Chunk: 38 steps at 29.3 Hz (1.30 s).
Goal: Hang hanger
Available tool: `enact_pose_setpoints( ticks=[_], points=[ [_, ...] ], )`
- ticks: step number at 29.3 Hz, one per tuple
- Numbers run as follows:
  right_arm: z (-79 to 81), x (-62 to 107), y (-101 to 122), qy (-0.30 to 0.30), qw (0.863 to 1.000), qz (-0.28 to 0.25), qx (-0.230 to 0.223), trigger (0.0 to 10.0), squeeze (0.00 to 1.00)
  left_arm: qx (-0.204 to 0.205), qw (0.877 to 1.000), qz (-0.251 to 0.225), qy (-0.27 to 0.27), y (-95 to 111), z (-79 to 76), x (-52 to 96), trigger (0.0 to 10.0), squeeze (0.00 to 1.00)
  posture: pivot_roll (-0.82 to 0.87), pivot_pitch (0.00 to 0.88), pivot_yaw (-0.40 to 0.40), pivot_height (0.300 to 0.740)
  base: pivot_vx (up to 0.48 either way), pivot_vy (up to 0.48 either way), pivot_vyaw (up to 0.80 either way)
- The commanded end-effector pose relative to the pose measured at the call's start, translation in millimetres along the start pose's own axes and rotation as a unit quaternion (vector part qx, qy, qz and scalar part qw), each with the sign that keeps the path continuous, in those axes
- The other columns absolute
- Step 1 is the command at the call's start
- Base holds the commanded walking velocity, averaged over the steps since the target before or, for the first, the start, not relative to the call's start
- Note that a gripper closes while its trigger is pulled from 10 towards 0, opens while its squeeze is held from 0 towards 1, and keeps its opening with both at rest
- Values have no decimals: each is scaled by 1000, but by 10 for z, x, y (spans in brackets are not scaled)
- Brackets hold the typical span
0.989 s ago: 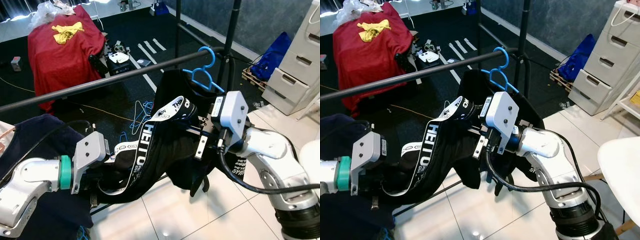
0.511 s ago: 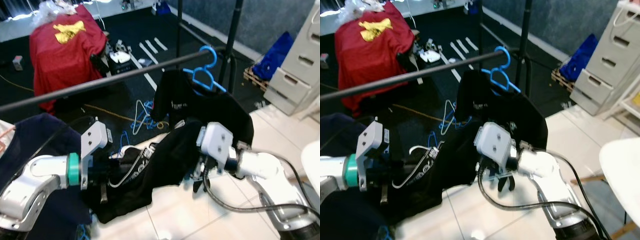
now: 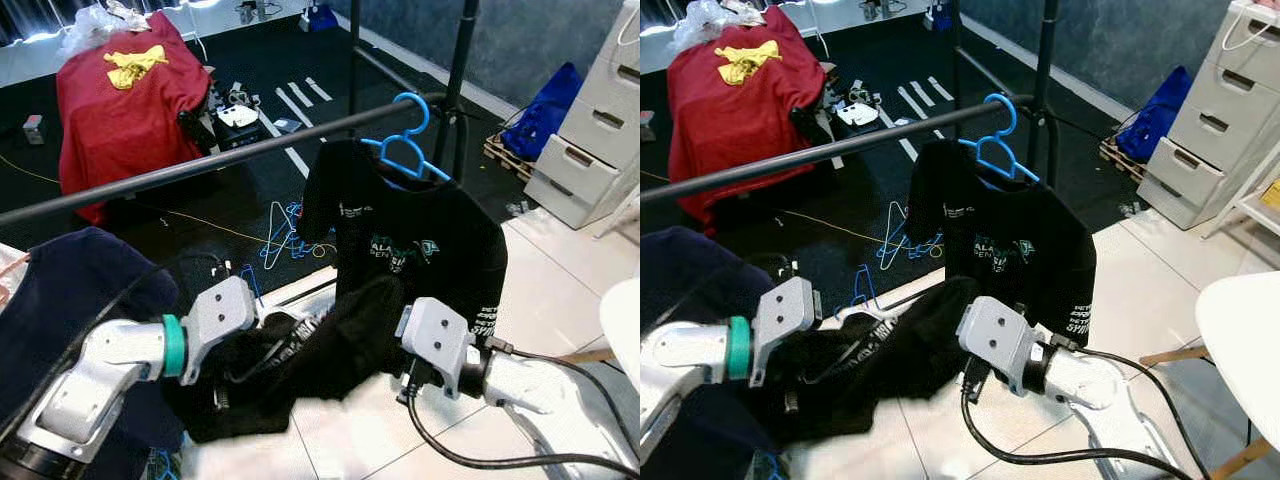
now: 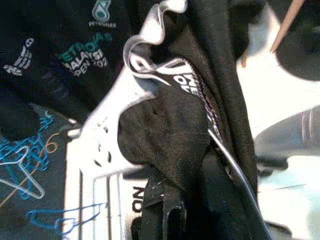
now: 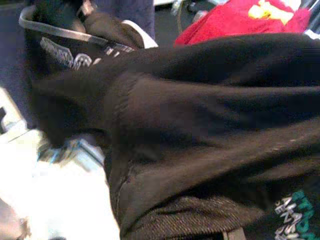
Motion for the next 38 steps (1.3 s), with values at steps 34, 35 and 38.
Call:
enact_pose_setpoints(
  ticks=[34,35,38],
  points=[
    [-295,663,-784,-186,945,246,103,0,0,41,995,-17,88,-87,329,93,10000,0,-217,162,161,740,0,0,0],
    [-367,580,-711,-210,947,219,103,0,0,44,995,-21,84,-85,291,55,10000,0,-214,160,161,740,0,0,0],
    [-407,442,-580,-235,955,167,75,10000,0,48,995,-28,80,-78,242,-3,10000,0,-214,158,160,740,0,0,0]
  ],
)
Point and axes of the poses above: a point about 5 cm out from each wrist's last joint towards the gripper, its own x axis pointing back from the gripper into the wrist, its own y axis along the axis of the wrist's last joint, z = x × y, the point moved 1 cm from there along -x, pointing out of the wrist towards the gripper, and after that the axes turned 9 degrees about x, right-handed, at the moved point
